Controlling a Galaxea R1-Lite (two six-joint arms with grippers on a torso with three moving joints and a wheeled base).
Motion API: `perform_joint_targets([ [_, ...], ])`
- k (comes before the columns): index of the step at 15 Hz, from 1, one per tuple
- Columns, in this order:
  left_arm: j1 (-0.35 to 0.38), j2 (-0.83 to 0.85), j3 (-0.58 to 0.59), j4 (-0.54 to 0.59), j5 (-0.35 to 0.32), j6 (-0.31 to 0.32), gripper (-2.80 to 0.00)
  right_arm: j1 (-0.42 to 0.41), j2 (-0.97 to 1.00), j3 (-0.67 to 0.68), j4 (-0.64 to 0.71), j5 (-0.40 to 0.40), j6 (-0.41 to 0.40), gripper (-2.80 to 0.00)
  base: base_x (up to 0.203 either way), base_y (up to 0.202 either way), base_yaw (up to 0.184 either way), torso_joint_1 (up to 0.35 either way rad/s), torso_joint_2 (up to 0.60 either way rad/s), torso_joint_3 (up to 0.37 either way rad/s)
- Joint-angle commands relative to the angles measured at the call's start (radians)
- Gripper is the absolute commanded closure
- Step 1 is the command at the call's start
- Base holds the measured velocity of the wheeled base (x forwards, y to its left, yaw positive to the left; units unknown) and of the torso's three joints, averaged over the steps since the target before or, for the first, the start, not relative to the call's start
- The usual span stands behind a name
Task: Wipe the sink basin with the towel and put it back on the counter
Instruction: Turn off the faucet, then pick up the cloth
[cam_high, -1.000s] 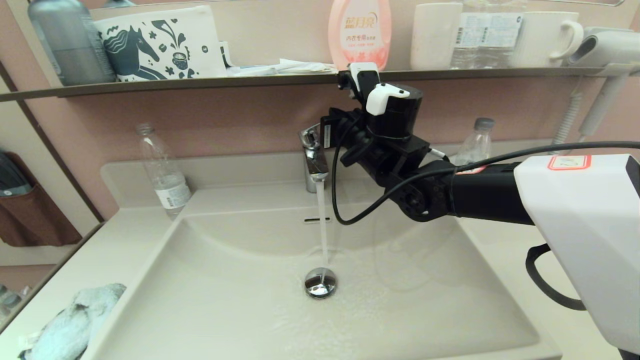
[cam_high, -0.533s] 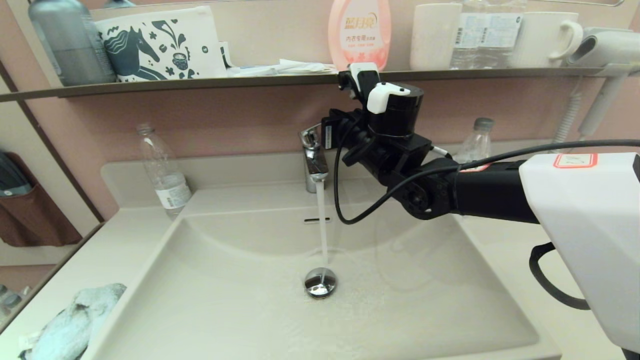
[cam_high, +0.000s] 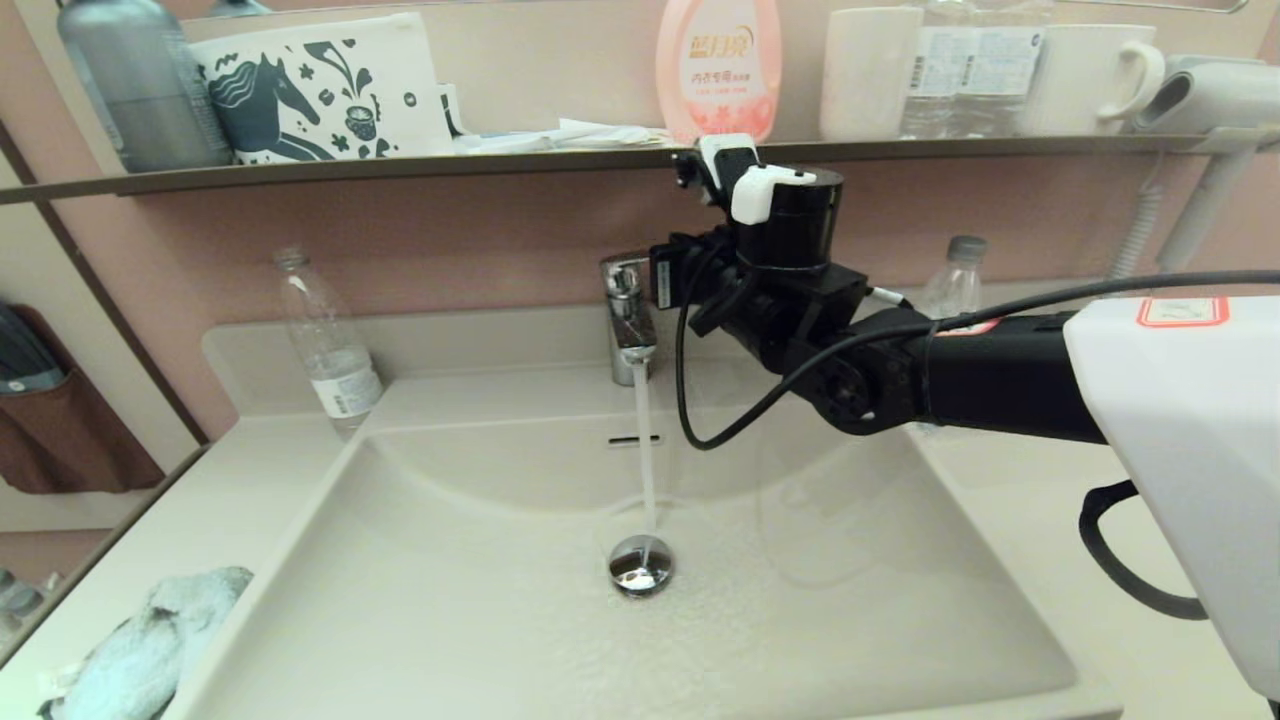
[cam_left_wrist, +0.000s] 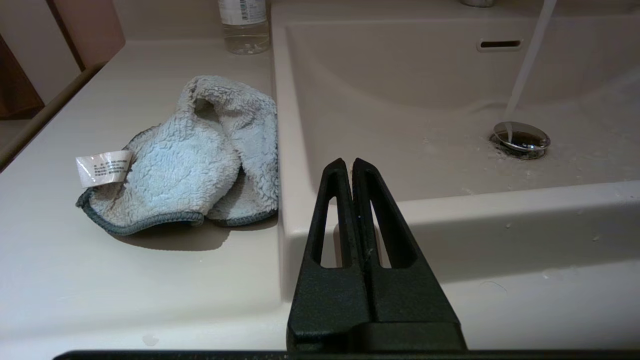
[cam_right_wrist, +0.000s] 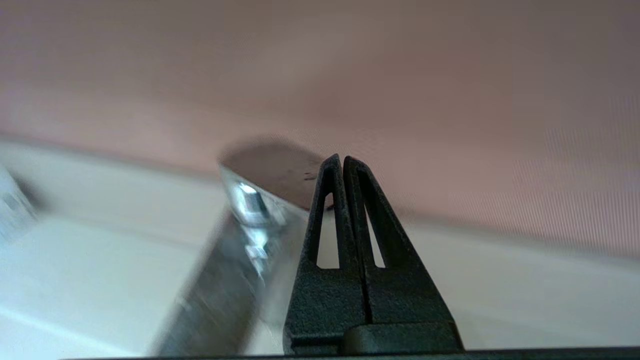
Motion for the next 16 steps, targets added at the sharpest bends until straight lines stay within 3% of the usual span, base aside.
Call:
perform_joint_targets([
  [1, 0.0, 0.0, 0.0, 0.0, 0.0, 0.0, 0.0, 0.001, -0.012, 0.001, 0.007, -0.001, -0.001, 0.0, 0.0, 0.0, 0.0, 0.0, 0.0, 0.0],
  [12, 0.0, 0.0, 0.0, 0.0, 0.0, 0.0, 0.0, 0.0, -0.079, 0.098, 0.176, -0.032, 0.004, 0.0, 0.0, 0.0, 0.0, 0.0, 0.0, 0.0],
  [16, 0.0, 0.0, 0.0, 0.0, 0.0, 0.0, 0.0, 0.008, -0.122, 0.102, 0.175, -0.032, 0.034, 0.0, 0.0, 0.0, 0.0, 0.0, 0.0, 0.0],
])
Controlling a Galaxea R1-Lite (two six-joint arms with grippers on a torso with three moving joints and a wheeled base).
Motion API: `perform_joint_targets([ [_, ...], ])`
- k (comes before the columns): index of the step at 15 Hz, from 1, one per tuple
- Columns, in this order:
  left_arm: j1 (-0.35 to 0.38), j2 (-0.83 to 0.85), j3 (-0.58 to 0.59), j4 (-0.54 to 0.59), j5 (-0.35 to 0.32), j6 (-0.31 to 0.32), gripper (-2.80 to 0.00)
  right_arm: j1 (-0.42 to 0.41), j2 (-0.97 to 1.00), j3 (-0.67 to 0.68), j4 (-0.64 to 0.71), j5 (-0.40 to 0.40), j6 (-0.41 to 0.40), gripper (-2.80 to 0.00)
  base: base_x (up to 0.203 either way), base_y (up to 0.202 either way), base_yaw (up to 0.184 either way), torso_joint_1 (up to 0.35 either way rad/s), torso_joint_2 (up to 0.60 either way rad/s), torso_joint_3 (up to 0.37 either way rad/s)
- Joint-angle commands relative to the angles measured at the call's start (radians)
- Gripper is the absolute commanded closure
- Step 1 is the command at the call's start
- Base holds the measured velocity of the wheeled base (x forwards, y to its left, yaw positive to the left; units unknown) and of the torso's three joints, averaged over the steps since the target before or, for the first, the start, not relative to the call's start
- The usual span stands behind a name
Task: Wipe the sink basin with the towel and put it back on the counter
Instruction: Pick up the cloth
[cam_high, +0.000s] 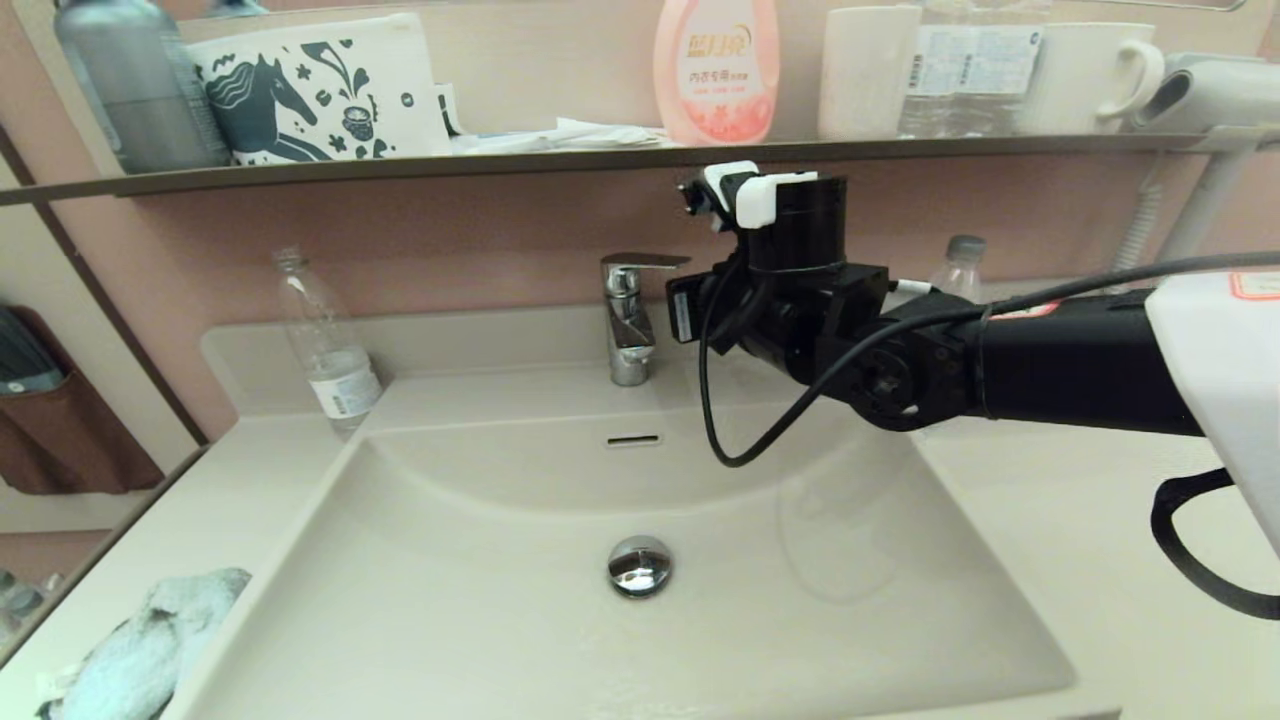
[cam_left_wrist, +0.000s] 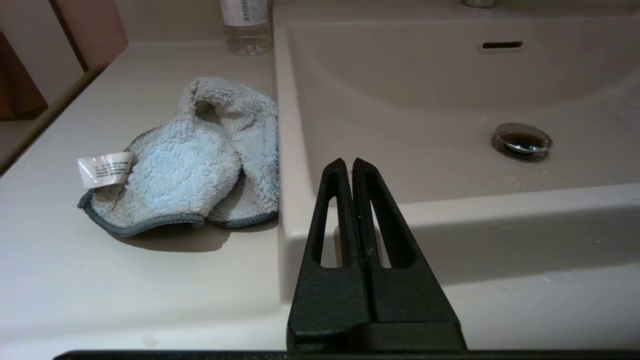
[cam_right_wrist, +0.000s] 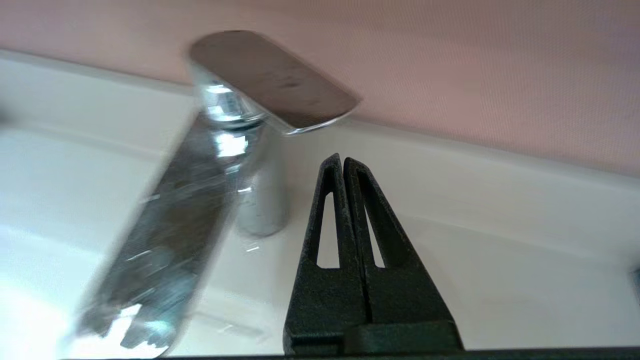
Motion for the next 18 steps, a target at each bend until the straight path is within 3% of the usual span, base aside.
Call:
perform_joint_targets([
  [1, 0.0, 0.0, 0.0, 0.0, 0.0, -0.001, 0.0, 0.01, -0.052, 0.02, -0.004, -0.003, 0.031, 0.0, 0.0, 0.0, 0.0, 0.0, 0.0, 0.0],
  [3, 0.0, 0.0, 0.0, 0.0, 0.0, -0.001, 0.0, 0.022, -0.13, 0.13, 0.0, -0.009, 0.05, 0.0, 0.0, 0.0, 0.0, 0.0, 0.0, 0.0],
  [8, 0.0, 0.0, 0.0, 0.0, 0.0, -0.001, 0.0, 0.061, -0.457, 0.594, 0.0, -0.088, 0.064, 0.0, 0.0, 0.0, 0.0, 0.0, 0.0, 0.0],
  [11, 0.0, 0.0, 0.0, 0.0, 0.0, -0.001, 0.0, 0.018, -0.698, 0.824, 0.001, -0.111, 0.067, 0.0, 0.0, 0.0, 0.0, 0.0, 0.0, 0.0],
  [15, 0.0, 0.0, 0.0, 0.0, 0.0, -0.001, 0.0, -0.141, -0.979, 0.963, 0.054, -0.121, 0.06, 0.0, 0.0, 0.0, 0.0, 0.0, 0.0, 0.0],
  [18, 0.0, 0.0, 0.0, 0.0, 0.0, -0.001, 0.0, -0.422, -1.133, 0.995, 0.087, -0.125, 0.041, 0.0, 0.0, 0.0, 0.0, 0.0, 0.0, 0.0],
])
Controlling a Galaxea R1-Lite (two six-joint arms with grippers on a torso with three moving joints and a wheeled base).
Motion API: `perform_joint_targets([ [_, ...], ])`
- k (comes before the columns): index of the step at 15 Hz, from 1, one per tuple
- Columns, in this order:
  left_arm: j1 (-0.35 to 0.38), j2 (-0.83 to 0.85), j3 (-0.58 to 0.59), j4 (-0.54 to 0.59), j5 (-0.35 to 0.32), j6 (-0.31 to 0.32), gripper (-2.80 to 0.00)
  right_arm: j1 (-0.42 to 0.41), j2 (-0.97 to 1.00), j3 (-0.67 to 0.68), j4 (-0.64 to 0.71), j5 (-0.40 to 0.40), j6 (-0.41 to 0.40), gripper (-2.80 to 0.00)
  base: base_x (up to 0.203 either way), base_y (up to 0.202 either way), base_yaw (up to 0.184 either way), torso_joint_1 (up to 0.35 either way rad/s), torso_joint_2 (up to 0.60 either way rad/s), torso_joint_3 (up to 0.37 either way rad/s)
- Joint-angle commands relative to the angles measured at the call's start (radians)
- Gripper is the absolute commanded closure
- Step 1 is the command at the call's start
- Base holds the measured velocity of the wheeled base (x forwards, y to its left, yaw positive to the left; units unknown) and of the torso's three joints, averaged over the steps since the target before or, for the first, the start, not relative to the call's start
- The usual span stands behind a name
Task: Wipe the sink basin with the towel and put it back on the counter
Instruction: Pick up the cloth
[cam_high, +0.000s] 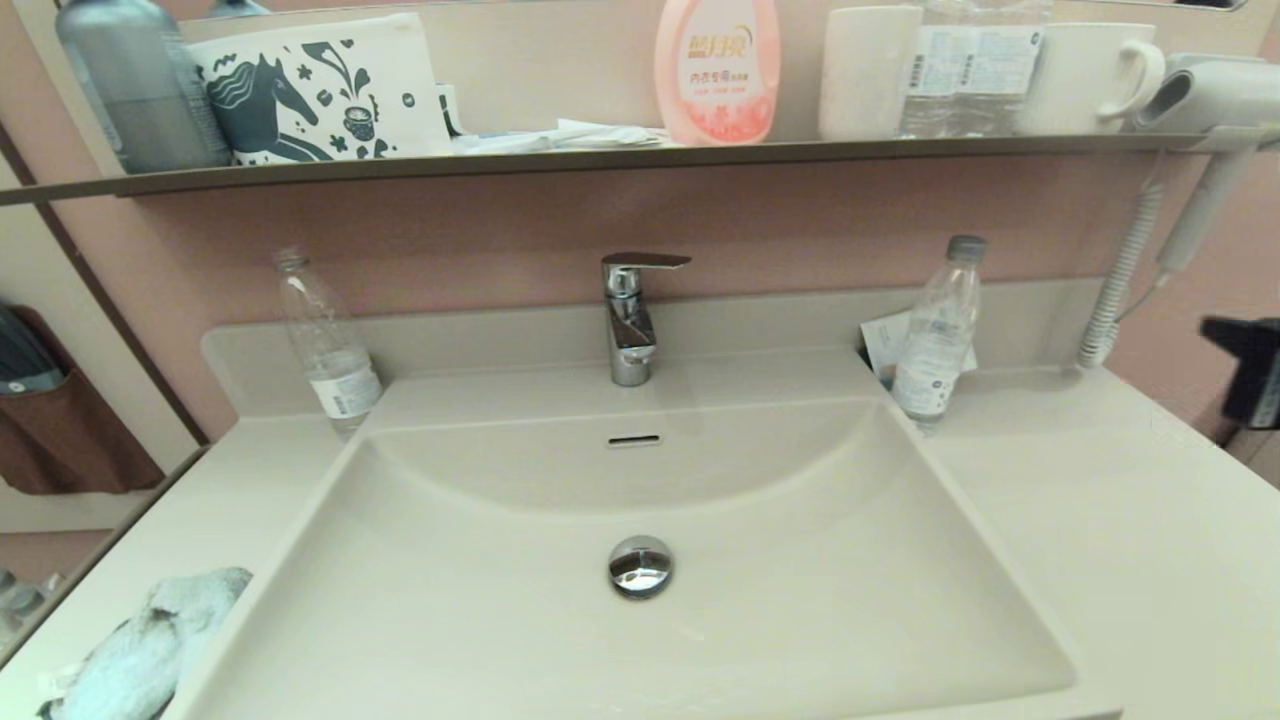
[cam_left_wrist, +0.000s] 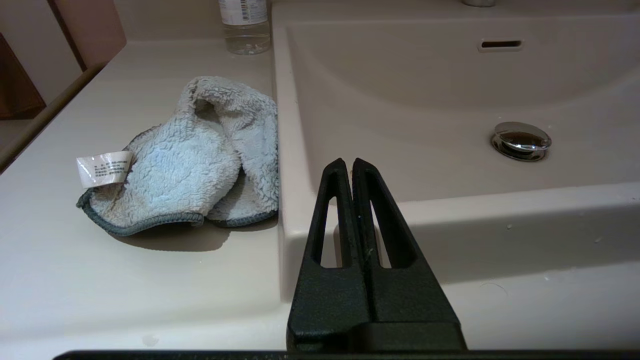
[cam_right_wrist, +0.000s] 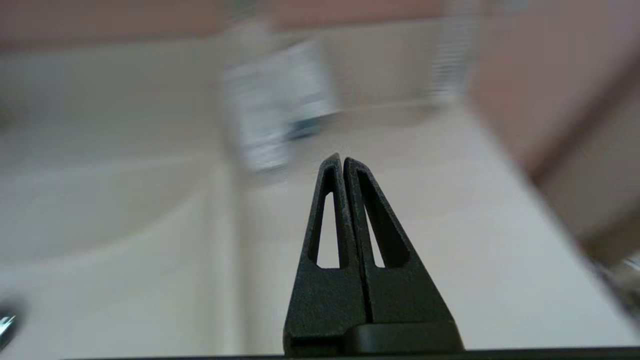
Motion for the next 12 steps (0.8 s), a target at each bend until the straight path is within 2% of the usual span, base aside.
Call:
perform_joint_targets([
  [1, 0.0, 0.0, 0.0, -0.001, 0.0, -0.001, 0.0, -0.142, -0.176, 0.033, 0.002, -0.003, -0.004, 0.0, 0.0, 0.0, 0.0, 0.0, 0.0, 0.0],
  [2, 0.0, 0.0, 0.0, -0.001, 0.0, -0.001, 0.0, -0.193, -0.268, 0.073, 0.005, -0.003, -0.008, 0.0, 0.0, 0.0, 0.0, 0.0, 0.0, 0.0],
  [4, 0.0, 0.0, 0.0, -0.001, 0.0, -0.001, 0.0, -0.243, -0.465, 0.189, 0.006, -0.002, -0.043, 0.0, 0.0, 0.0, 0.0, 0.0, 0.0, 0.0],
  [8, 0.0, 0.0, 0.0, -0.001, 0.0, -0.001, 0.0, -0.312, -0.764, 0.393, 0.022, 0.0, -0.098, 0.0, 0.0, 0.0, 0.0, 0.0, 0.0, 0.0],
  [10, 0.0, 0.0, 0.0, -0.001, 0.0, -0.001, 0.0, -0.331, -0.869, 0.482, 0.028, 0.007, -0.102, 0.0, 0.0, 0.0, 0.0, 0.0, 0.0, 0.0],
  [12, 0.0, 0.0, 0.0, -0.001, 0.0, -0.001, 0.0, -0.337, -0.94, 0.558, 0.03, 0.067, -0.054, 0.0, 0.0, 0.0, 0.0, 0.0, 0.0, 0.0],
])
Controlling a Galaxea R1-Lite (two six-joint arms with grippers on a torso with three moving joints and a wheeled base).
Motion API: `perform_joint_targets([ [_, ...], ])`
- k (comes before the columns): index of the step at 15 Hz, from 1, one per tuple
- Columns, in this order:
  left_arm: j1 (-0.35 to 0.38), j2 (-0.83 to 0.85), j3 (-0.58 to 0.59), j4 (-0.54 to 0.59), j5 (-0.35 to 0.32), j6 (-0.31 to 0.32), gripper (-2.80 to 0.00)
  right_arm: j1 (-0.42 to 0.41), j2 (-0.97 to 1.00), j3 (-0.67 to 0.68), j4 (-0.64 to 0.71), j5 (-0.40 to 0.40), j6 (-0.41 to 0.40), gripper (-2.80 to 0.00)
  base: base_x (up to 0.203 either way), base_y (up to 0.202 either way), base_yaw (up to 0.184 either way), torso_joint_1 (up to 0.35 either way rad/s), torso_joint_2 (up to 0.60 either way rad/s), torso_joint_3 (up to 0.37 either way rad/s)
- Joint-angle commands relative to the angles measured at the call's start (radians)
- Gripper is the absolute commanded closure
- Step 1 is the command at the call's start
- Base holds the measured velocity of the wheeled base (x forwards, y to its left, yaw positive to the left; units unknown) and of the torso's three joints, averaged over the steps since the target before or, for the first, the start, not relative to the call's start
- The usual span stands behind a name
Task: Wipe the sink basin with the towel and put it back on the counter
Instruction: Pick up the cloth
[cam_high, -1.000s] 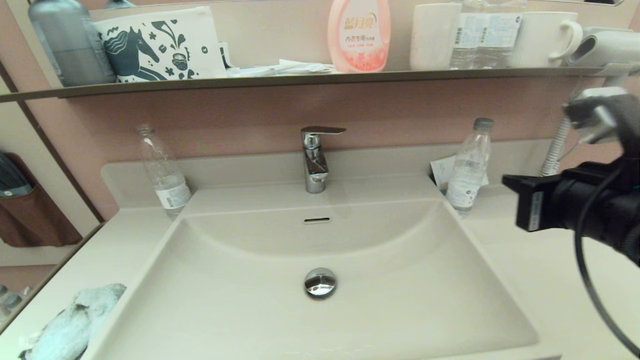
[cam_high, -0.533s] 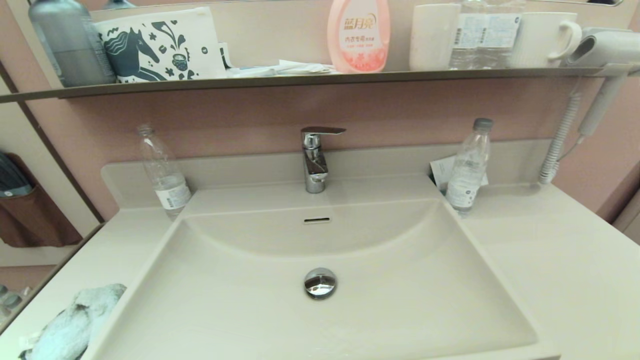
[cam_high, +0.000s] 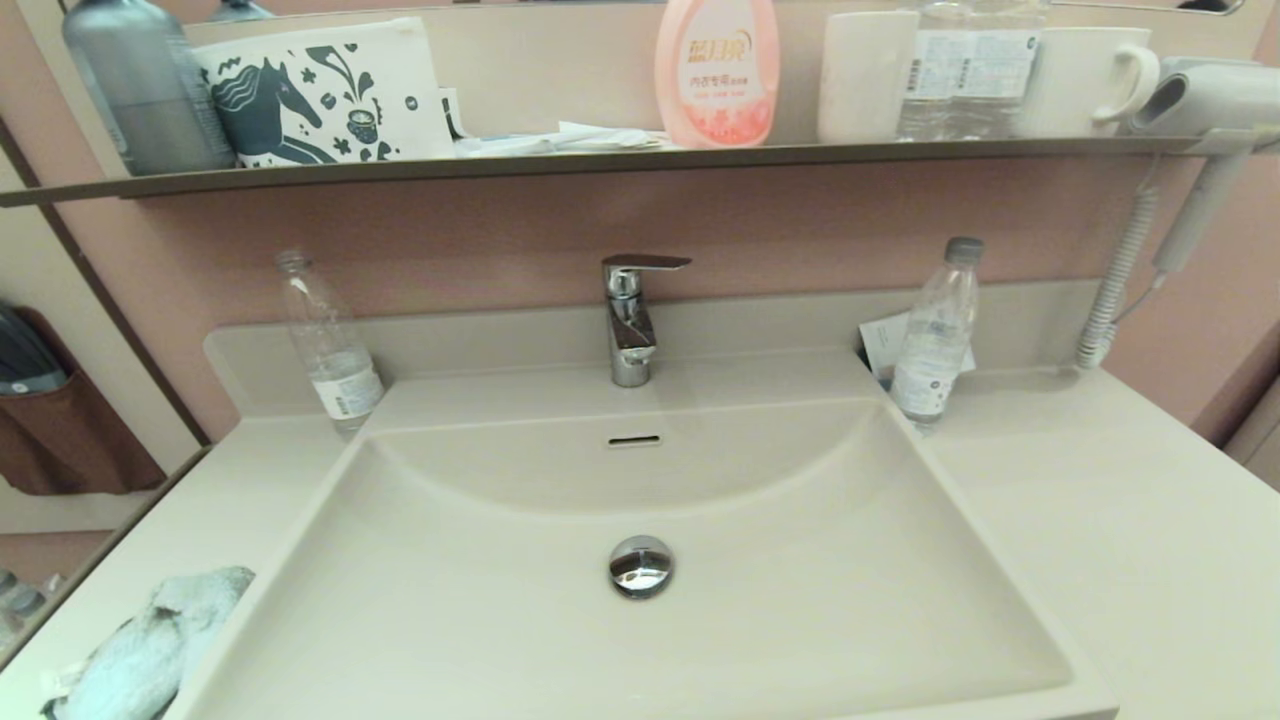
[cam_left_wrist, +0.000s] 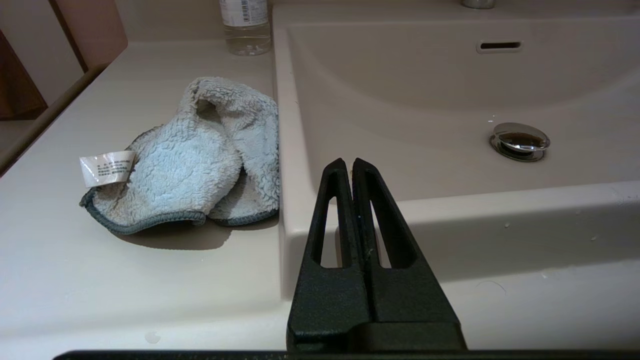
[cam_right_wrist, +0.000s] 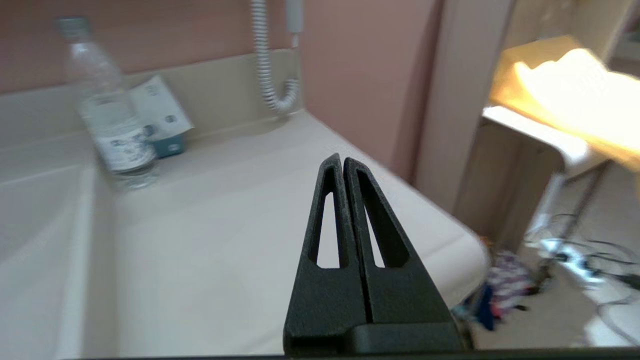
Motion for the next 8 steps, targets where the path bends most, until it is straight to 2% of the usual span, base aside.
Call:
perform_joint_targets([
  [1, 0.0, 0.0, 0.0, 0.0, -0.001, 0.0, 0.0, -0.004, -0.103, 0.06, 0.001, 0.032, 0.039, 0.0, 0.0, 0.0, 0.0, 0.0, 0.0, 0.0],
  [4, 0.0, 0.0, 0.0, 0.0, -0.001, 0.0, 0.0, 0.002, -0.184, 0.162, 0.003, 0.126, 0.108, 0.0, 0.0, 0.0, 0.0, 0.0, 0.0, 0.0],
  [6, 0.0, 0.0, 0.0, 0.0, -0.001, 0.0, 0.0, 0.001, -0.252, 0.235, 0.005, 0.191, 0.109, 0.0, 0.0, 0.0, 0.0, 0.0, 0.0, 0.0],
  [8, 0.0, 0.0, 0.0, 0.0, -0.001, 0.0, 0.0, 0.0, -0.27, 0.307, -0.001, 0.221, 0.1, 0.0, 0.0, 0.0, 0.0, 0.0, 0.0, 0.0],
])
